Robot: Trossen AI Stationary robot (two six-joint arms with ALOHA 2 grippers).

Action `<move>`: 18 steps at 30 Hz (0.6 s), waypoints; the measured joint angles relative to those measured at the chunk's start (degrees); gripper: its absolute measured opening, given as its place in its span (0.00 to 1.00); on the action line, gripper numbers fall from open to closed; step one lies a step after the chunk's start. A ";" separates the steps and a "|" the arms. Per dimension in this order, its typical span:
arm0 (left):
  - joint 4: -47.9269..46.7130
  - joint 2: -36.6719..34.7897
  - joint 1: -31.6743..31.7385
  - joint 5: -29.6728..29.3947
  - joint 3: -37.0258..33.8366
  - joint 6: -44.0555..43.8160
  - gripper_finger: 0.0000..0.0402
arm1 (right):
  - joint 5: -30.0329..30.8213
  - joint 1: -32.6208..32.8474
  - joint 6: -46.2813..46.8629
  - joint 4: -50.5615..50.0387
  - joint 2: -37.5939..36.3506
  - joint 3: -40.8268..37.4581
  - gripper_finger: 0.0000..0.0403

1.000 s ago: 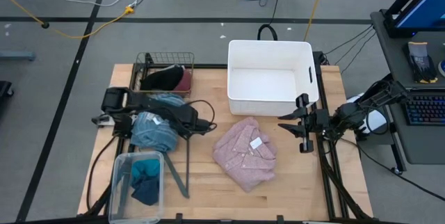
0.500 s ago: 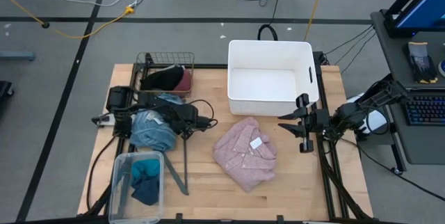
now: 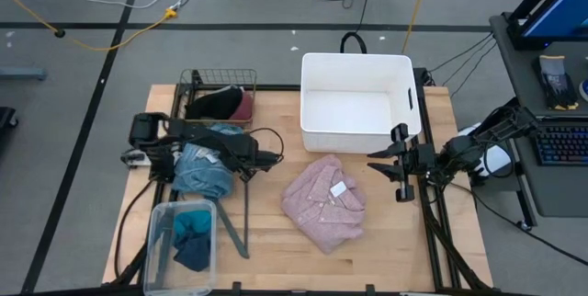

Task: Pick & Place Cloths
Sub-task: Put the blue shirt into the white bin

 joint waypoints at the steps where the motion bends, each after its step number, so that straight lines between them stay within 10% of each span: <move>1: -0.29 -1.44 0.00 -0.08 0.00 0.01 0.06 | 0.00 0.00 0.02 0.00 0.00 0.00 0.20; 18: -16.91 -31.54 0.15 -6.08 7.60 -11.84 0.06 | 0.00 0.00 0.02 0.00 0.00 0.00 0.20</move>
